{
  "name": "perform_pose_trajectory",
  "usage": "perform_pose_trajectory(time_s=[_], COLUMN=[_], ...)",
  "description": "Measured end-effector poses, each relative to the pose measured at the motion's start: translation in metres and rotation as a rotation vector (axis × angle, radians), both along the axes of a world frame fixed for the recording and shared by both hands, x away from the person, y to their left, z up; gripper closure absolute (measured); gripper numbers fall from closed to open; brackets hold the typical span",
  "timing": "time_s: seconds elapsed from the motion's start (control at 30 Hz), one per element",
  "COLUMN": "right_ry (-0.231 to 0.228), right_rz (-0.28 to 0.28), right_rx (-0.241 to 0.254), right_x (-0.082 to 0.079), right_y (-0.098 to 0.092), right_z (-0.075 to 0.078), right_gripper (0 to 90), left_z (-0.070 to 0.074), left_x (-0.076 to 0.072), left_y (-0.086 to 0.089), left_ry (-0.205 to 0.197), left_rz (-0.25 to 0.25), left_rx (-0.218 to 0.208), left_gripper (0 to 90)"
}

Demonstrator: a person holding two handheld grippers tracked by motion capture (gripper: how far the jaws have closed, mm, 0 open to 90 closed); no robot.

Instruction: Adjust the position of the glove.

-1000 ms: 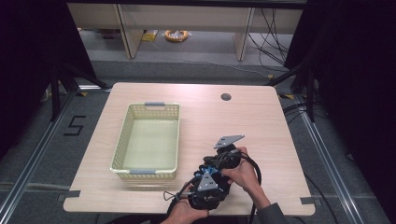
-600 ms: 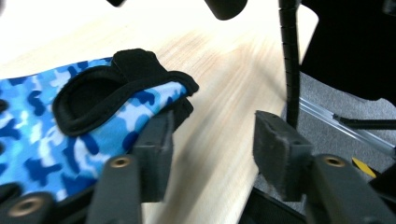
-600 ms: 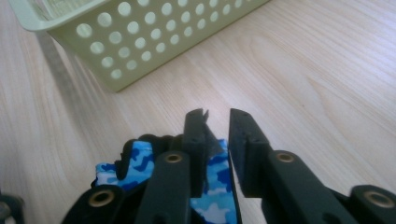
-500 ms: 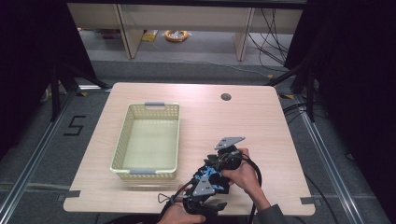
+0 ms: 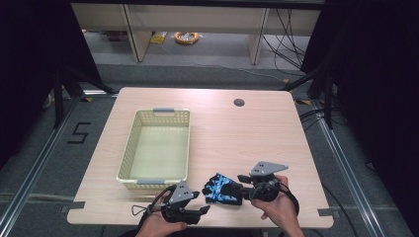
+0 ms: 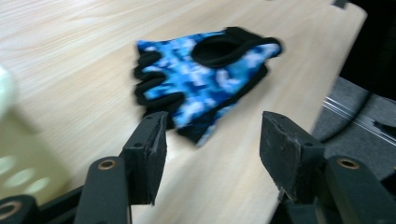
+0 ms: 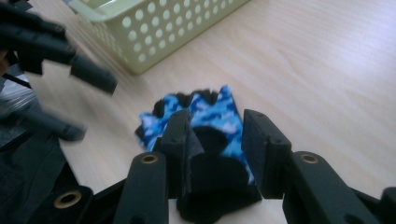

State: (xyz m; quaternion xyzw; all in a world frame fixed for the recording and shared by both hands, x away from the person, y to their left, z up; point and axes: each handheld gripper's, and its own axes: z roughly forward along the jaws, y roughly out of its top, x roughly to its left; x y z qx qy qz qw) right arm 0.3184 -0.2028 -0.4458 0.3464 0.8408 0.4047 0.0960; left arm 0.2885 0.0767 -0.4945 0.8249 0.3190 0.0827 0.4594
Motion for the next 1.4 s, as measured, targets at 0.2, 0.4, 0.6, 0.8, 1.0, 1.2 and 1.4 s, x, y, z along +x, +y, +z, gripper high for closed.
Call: perform_pose_trajectory(time_s=[0.2, 0.4, 0.6, 0.8, 1.0, 1.2, 1.4], right_ry=[0.034, 0.087, 0.129, 0.207, 0.248, 0.285, 0.271], right_rz=[-0.053, -0.119, -0.143, -0.177, -0.159, -0.173, -0.177], right_rx=[-0.026, -0.052, -0.022, 0.028, 0.026, 0.03, 0.023], right_x=[-0.019, -0.011, -0.002, 0.003, 0.008, 0.007, 0.007], right_y=[-0.014, -0.025, -0.029, -0.023, -0.023, -0.019, -0.012], right_z=[-0.014, -0.028, -0.039, -0.046, -0.047, -0.049, -0.051], right_gripper=[62.2, 62.1, 60.7, 56.7, 54.5, 53.1, 53.2], left_z=[-0.009, -0.015, -0.017, -0.021, -0.023, -0.023, -0.022], left_x=[0.009, 0.01, 0.015, 0.021, 0.021, 0.017, 0.015], left_y=[-0.002, -0.011, -0.018, -0.025, -0.029, -0.03, -0.031], left_ry=[0.004, 0.001, -0.006, -0.014, -0.024, -0.045, -0.035], left_rz=[-0.026, -0.048, -0.066, -0.083, -0.085, -0.073, -0.08], left_rx=[0.063, 0.083, 0.101, 0.134, 0.159, 0.188, 0.187], left_gripper=[42.3, 45.1, 45.4, 45.8, 47.3, 52.7, 59.2])
